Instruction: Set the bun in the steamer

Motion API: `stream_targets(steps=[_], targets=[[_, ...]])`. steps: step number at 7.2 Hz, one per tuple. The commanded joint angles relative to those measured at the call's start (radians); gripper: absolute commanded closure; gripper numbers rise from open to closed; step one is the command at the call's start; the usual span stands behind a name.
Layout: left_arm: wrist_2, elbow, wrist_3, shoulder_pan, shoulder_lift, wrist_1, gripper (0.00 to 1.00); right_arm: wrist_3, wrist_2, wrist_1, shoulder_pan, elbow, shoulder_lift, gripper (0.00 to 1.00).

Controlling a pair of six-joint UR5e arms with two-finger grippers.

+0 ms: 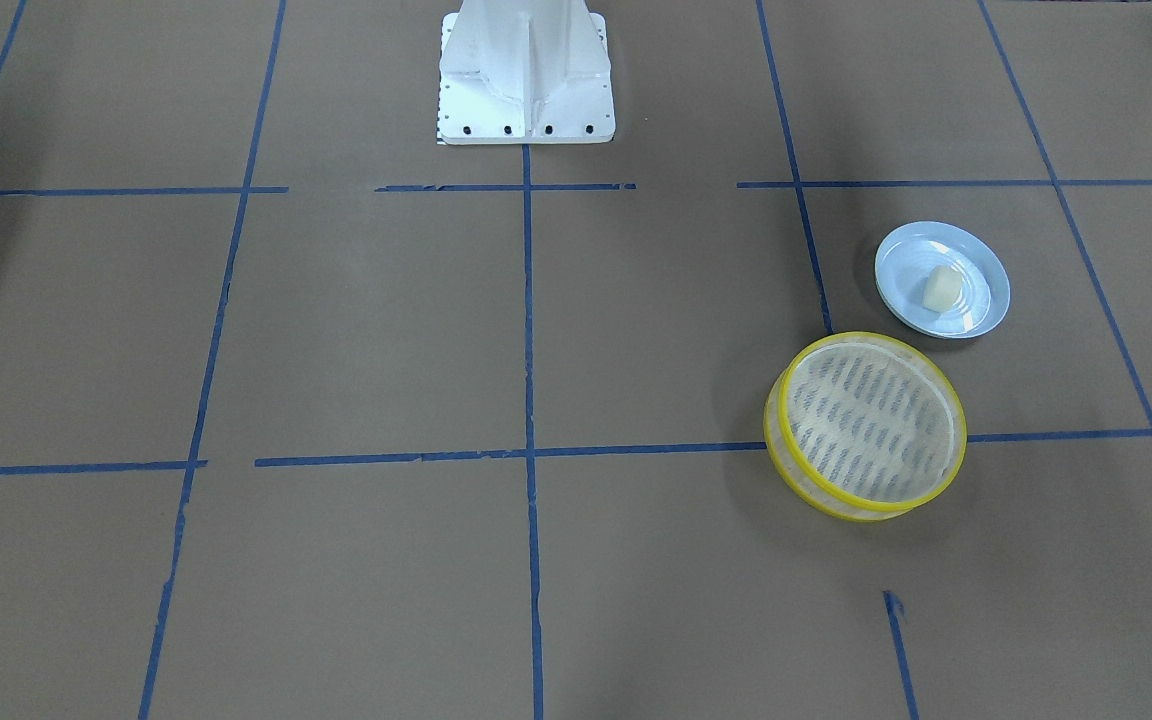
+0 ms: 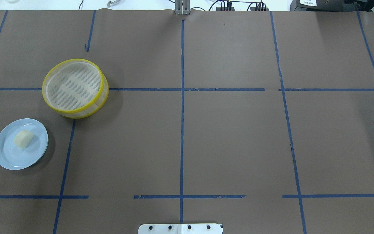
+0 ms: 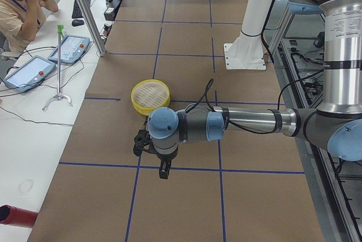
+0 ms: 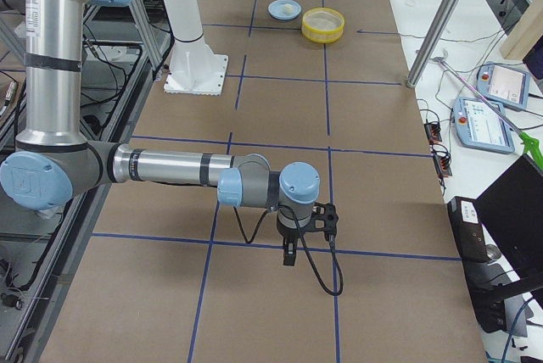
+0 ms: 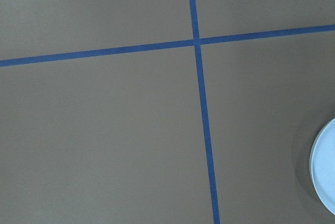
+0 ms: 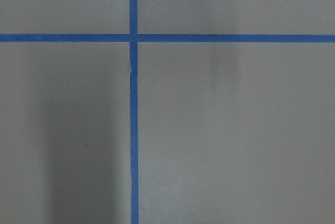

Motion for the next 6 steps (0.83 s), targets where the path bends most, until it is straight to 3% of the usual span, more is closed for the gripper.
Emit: stream_targets(steps=[1, 4, 5, 6], targets=[[-0.002, -0.032, 0.034, 0.054, 0.003, -0.018, 0.00, 0.000, 0.000, 0.000, 0.000, 0.000, 0.000, 0.00], [-0.007, -0.024, 0.039, 0.060, 0.029, -0.051, 0.00, 0.000, 0.000, 0.000, 0.000, 0.000, 0.000, 0.00], [-0.017, -0.023, 0.036, 0.060, 0.064, -0.109, 0.00, 0.000, 0.000, 0.000, 0.000, 0.000, 0.000, 0.00], [-0.028, 0.003, 0.030, 0.136, 0.063, -0.234, 0.00, 0.000, 0.000, 0.000, 0.000, 0.000, 0.000, 0.00]])
